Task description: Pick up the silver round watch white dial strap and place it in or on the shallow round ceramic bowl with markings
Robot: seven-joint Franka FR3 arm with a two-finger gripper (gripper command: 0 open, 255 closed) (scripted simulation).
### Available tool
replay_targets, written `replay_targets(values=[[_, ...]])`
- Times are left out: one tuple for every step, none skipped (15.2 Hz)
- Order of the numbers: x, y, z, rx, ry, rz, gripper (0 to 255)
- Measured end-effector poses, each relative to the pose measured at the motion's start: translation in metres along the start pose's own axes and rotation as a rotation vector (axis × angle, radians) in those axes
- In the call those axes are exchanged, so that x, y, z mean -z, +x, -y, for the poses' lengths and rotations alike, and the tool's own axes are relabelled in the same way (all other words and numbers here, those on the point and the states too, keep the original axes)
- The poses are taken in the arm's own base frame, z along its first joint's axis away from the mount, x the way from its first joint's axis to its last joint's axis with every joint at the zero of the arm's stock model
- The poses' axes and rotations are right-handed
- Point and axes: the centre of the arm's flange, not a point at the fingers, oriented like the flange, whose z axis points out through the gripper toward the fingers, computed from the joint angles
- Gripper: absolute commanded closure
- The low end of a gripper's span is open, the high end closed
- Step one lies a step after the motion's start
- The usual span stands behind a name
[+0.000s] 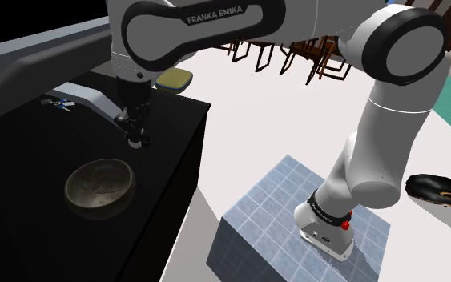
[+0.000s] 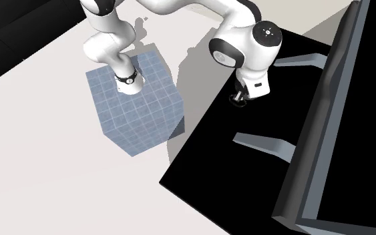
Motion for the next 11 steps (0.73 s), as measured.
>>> replay_targets(values=[[0.005, -0.001, 0.001, 0.0, 0.0, 0.0, 255], [0.011, -0.001, 0.003, 0.0, 0.0, 0.0, 255], [0.016, -0.001, 0.003, 0.0, 0.0, 0.0, 255], [0.021, -0.001, 0.005, 0.0, 0.0, 0.0, 255], [0.025, -0.001, 0.005, 0.0, 0.0, 0.0, 255], [0.03, 0.0, 0.007, 0.0, 0.0, 0.0, 255], [0.035, 0.0, 0.008, 0.0, 0.0, 0.0, 255], [0.041, 0.0, 0.008, 0.0, 0.0, 0.0, 255], [0.047, 0.0, 0.01, 0.0, 0.0, 0.0, 255], [0.052, -0.001, 0.012, 0.0, 0.0, 0.0, 255], [0.057, 0.0, 0.013, 0.0, 0.0, 0.0, 255]])
